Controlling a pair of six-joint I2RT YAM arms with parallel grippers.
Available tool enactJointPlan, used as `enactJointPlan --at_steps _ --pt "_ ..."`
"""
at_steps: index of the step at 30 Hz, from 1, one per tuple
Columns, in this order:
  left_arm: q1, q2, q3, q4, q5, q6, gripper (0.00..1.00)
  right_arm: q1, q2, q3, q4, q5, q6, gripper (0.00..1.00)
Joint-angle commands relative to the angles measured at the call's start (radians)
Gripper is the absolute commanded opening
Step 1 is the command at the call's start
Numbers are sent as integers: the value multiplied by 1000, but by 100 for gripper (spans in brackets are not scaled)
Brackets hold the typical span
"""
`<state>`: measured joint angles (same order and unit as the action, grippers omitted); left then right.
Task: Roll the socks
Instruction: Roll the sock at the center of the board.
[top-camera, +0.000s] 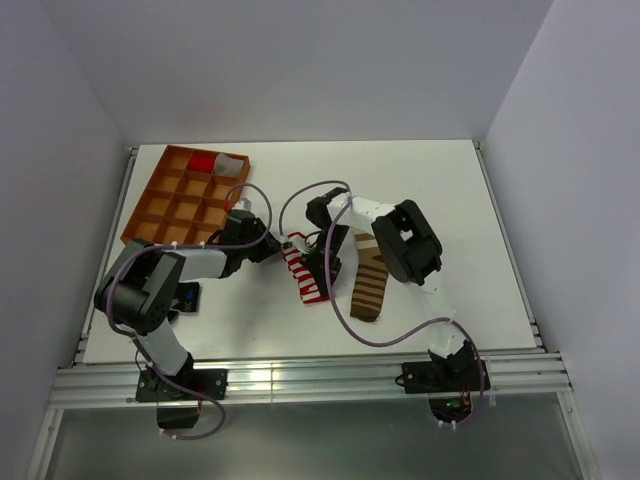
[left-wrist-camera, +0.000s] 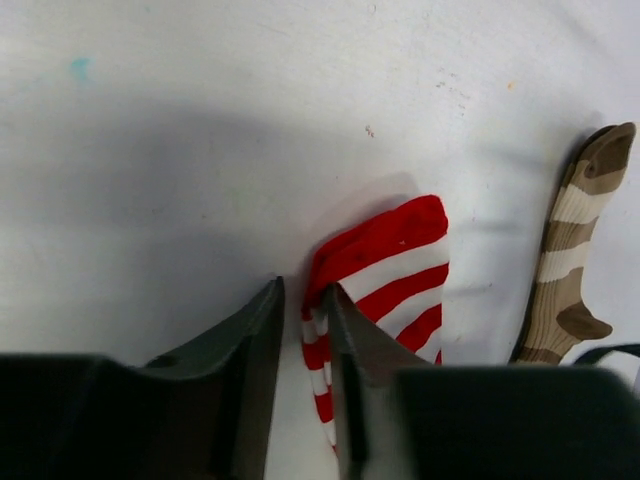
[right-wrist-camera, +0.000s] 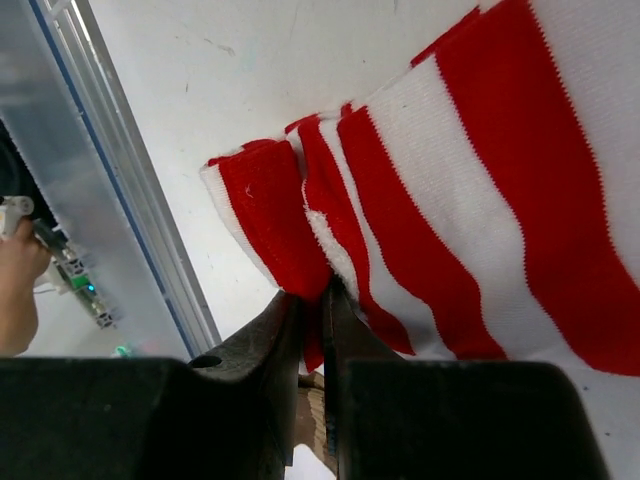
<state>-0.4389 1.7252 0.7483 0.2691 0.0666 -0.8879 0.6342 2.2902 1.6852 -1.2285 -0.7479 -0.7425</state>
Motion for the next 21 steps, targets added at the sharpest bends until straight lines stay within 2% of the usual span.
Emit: enactJointPlan --at_steps 1,4,8,10,11,13,15,18,21 --pt "5 -47 -88 -50 -62 -2 34 2 52 16 -2 96 -15 4" --pt "5 -120 -165 -1 -62 -17 40 2 66 33 -26 91 -29 4" --pt "0 -246 -302 91 -62 -39 41 2 83 59 -65 73 -50 4" --pt "-26 -344 -386 165 -62 -14 42 2 87 70 -71 68 -55 4" --pt "-47 -377 -409 185 -108 -2 43 1 97 80 -84 62 -55 4" --pt "-121 -453 -452 231 -120 58 44 1 106 91 -95 56 -58 4" --pt "-191 -489 -467 251 -132 111 45 1 115 103 -111 50 -58 4" --pt "-244 -521 -481 314 -78 176 49 -2 118 106 -112 35 -52 4" --pt "-294 -509 -443 311 -76 239 49 -4 121 100 -118 25 -51 4"
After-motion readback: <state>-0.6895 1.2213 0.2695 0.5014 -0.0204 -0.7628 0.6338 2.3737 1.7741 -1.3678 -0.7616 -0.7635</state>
